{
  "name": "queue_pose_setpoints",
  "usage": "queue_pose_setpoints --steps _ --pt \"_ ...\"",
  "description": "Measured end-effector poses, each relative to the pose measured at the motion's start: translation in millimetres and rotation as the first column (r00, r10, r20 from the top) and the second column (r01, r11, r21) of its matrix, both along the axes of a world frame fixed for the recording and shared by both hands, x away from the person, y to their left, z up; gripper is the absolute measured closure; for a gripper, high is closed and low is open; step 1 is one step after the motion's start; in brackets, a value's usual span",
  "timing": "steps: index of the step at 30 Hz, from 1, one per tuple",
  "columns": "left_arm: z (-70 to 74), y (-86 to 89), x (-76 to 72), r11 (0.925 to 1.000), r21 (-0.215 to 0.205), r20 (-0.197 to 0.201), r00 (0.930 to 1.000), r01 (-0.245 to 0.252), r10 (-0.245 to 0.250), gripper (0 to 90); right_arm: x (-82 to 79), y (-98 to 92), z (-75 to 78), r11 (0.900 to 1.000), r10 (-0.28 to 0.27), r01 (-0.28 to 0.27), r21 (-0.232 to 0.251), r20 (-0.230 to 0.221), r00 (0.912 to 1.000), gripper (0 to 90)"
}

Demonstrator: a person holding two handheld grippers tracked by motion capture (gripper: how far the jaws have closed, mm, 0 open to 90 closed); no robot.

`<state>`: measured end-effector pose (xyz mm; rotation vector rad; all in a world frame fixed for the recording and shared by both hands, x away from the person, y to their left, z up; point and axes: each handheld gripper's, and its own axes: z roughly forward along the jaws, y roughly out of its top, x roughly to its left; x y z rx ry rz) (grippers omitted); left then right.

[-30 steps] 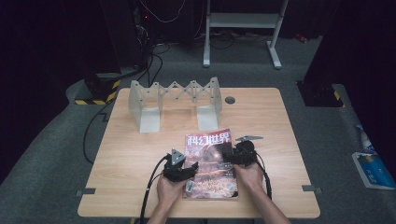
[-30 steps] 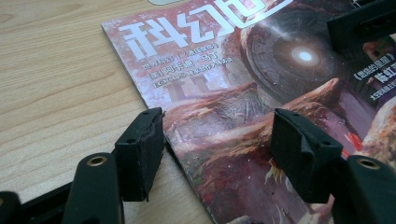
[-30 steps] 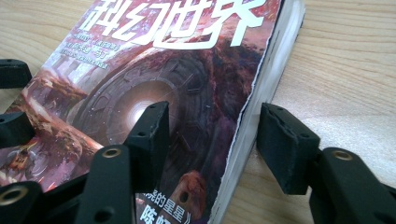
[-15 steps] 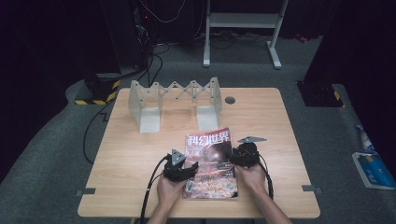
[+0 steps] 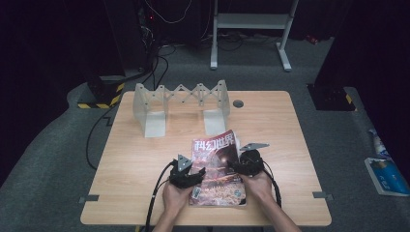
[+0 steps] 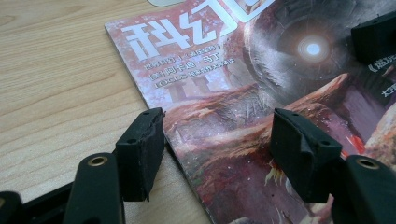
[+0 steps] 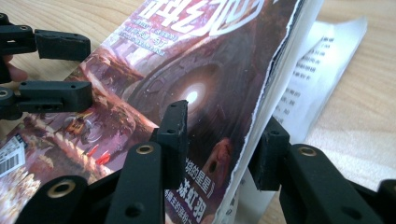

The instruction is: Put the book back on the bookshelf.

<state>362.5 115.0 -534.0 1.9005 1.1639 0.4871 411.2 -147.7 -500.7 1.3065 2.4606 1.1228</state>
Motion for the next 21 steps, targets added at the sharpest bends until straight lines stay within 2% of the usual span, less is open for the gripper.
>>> queue_pose_setpoints --steps 3,8,11,14,16,17,21 --pt "-0.1 -0.2 -0.1 1.0 -0.003 -0.001 1.0 -0.003 0.003 35.4 0.4 -0.2 -0.6 1.0 0.001 -0.001 0.005 -0.011 0.9999 66.2" --pt "-0.1 0.1 0.2 1.0 -0.007 -0.001 1.0 -0.003 0.003 35.3 0.7 0.3 -1.4 1.0 0.022 -0.021 0.018 -0.017 0.9996 77.3" --pt "0.1 1.0 0.5 1.0 -0.008 -0.006 1.0 0.005 -0.005 35.1 -0.3 0.6 -0.8 1.0 0.027 -0.027 0.015 -0.014 0.9995 80.2" --pt "0.7 2.9 1.3 0.9996 -0.025 -0.018 0.9998 0.013 -0.013 34.2 -3.8 0.3 1.7 0.999 0.046 -0.047 0.016 0.009 0.9989 84.6" --pt "0.9 4.0 1.8 0.9996 -0.024 -0.018 0.9997 0.015 -0.016 33.6 -5.1 0.1 2.1 0.999 0.048 -0.048 0.02 0.014 0.9987 85.1" --pt "0.9 4.3 2.0 0.9991 -0.04 -0.025 0.9996 0.012 -0.013 33.6 -6.3 -0.3 2.6 0.998 0.051 -0.051 0.022 0.017 0.9986 85.5" --pt "1.2 6.2 2.9 0.9983 -0.057 -0.036 0.9993 0.012 -0.014 31.6 -12.5 -2.9 8.5 0.996 0.068 -0.071 0.046 0.055 0.9961 86.7"
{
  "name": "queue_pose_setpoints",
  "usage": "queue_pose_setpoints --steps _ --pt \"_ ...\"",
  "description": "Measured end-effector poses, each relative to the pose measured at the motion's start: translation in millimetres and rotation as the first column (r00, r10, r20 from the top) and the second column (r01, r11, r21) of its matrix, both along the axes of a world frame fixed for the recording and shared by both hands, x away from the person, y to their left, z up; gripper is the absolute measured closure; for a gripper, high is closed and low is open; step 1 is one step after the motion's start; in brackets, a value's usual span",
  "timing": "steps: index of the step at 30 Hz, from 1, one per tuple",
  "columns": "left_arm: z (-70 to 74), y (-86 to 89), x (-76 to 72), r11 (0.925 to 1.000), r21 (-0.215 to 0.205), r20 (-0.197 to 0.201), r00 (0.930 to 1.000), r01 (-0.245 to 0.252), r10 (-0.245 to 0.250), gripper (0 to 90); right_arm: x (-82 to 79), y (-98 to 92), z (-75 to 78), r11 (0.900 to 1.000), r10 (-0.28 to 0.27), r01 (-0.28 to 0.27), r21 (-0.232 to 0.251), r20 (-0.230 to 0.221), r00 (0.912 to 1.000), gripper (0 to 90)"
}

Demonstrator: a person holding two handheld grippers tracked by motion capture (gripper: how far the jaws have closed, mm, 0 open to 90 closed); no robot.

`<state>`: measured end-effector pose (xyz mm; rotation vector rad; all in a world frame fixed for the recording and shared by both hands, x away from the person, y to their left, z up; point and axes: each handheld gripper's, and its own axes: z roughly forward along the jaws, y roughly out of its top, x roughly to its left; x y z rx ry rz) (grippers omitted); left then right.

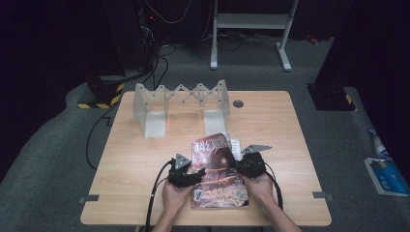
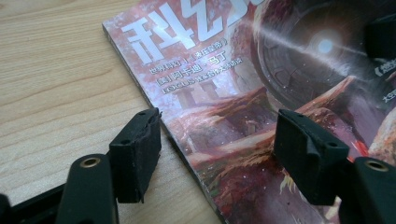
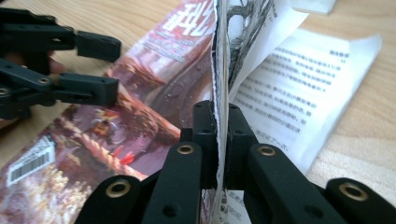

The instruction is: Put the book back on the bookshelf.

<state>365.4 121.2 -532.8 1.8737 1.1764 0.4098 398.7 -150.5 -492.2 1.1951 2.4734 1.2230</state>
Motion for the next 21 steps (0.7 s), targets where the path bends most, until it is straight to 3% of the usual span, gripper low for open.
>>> queue_pose_setpoints --steps 7,16,21 --pt "-0.1 1.4 1.6 0.9997 -0.022 -0.01 0.9999 0.012 -0.012 26.1 -6.2 -3.6 7.0 0.999 0.014 -0.016 0.04 0.039 0.9991 87.0" --pt "-0.5 3.9 4.5 0.9941 -0.095 -0.04 0.9976 0.053 -0.057 17.0 -13.9 -8.5 14.2 0.994 0.038 -0.047 0.099 0.093 0.995 87.2" --pt "-0.5 3.8 4.8 0.993 -0.098 -0.04 0.9966 0.067 -0.071 16.5 -15.5 -9.1 15.9 0.992 0.046 -0.057 0.111 0.101 0.9938 87.2"
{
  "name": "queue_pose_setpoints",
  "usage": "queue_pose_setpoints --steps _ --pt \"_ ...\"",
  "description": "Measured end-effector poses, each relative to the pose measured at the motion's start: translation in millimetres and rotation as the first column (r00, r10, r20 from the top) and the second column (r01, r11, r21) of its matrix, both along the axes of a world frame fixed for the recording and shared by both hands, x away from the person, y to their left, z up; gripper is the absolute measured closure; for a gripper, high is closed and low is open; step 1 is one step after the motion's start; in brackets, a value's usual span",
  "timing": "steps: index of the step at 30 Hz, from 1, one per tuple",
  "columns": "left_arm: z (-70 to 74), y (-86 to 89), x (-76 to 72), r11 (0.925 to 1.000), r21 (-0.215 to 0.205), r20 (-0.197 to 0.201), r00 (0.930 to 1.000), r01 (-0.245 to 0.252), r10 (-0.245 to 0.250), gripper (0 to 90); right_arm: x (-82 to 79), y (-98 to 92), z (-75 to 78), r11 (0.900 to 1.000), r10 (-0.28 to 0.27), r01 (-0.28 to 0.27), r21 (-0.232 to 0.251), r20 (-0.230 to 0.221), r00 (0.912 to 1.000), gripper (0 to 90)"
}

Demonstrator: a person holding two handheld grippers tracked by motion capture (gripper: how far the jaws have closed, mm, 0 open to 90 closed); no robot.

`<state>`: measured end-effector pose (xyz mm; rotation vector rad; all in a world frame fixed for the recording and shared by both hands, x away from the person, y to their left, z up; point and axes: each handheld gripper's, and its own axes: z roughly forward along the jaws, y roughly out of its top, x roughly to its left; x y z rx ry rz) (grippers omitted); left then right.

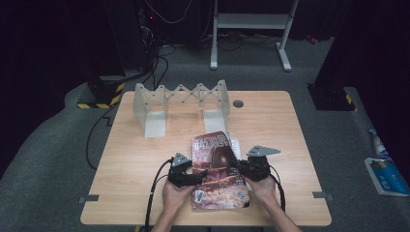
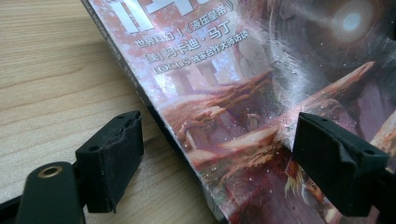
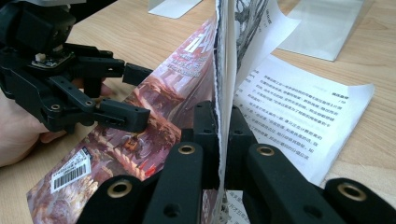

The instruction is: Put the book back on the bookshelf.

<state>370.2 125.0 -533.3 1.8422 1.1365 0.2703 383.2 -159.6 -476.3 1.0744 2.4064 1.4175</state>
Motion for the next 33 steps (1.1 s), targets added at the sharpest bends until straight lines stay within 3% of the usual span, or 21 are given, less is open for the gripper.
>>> queue_pose_setpoints --steps 8,25,33 --pt "0.7 -3.4 -0.9 0.9997 0.0 0.01 0.9996 0.026 -0.026 18.2 0.0 -0.8 -0.7 1.0 0.013 -0.013 0.014 0.006 0.9999 87.1" --pt "7.0 -14.7 11.4 0.9968 -0.015 -0.049 0.9957 0.078 -0.079 22.4 -1.7 -12.3 2.5 0.998 0.035 -0.036 0.059 0.026 0.9991 87.1" --pt "7.8 -15.7 12.2 0.9971 -0.027 -0.058 0.9957 0.07 -0.072 38.3 2.0 -15.9 -3.0 0.999 0.028 -0.029 0.038 0.013 0.9995 87.0"
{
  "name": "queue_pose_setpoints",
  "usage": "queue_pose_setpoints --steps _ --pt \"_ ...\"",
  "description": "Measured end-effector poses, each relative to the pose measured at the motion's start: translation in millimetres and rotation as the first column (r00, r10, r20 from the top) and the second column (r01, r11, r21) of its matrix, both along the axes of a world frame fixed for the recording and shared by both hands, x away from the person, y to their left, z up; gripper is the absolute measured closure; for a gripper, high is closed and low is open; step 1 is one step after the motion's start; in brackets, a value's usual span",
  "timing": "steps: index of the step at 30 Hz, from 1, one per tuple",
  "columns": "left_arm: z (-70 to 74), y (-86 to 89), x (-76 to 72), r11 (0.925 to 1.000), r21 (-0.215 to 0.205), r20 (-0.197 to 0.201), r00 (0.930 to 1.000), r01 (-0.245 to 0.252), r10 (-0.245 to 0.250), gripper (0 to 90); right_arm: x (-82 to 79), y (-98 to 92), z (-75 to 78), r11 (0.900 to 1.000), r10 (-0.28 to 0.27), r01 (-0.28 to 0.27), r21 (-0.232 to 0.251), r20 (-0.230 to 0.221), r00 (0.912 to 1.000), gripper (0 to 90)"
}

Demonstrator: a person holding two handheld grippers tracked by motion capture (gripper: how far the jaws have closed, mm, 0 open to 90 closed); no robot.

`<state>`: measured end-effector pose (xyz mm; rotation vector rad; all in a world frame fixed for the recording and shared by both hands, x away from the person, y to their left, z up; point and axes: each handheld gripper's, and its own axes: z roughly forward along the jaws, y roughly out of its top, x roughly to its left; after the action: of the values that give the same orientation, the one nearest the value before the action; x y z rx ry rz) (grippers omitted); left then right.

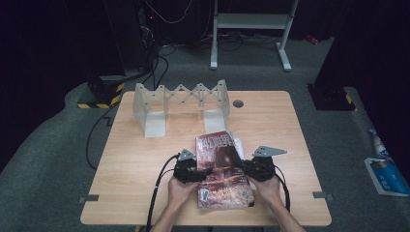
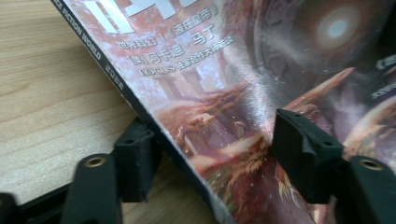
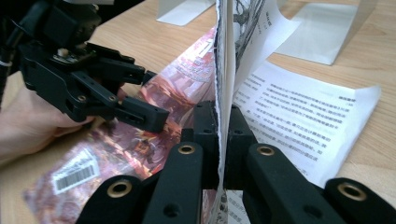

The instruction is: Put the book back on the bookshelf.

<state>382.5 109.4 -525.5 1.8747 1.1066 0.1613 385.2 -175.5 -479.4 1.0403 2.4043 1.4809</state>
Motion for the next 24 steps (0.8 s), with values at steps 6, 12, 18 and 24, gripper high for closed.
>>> queue_pose_setpoints --steps 6,12,18,24 --pt "1.7 2.4 -0.9 0.9999 0.01 0.007 1.0 0.003 -0.003 49.7 3.1 2.9 -5.1 0.998 -0.023 0.023 -0.053 -0.006 0.9997 86.8" --pt "3.9 -1.0 -2.8 0.9983 0.058 0.019 0.9998 0.004 -0.005 56.7 7.2 6.5 -12.6 0.988 -0.08 0.077 -0.136 -0.022 0.9965 81.8" --pt "5.3 -5.5 -4.6 0.9955 0.094 0.033 0.9993 0.012 -0.015 58.8 6.2 -6.6 -13.8 0.959 -0.178 0.171 -0.228 -0.01 0.984 66.3" --pt "7.6 -6.4 -4.9 0.9942 0.107 0.038 0.9991 0.014 -0.018 58.7 2.2 -29.2 -10.4 0.941 -0.267 0.261 -0.217 0.001 0.9638 81.5"
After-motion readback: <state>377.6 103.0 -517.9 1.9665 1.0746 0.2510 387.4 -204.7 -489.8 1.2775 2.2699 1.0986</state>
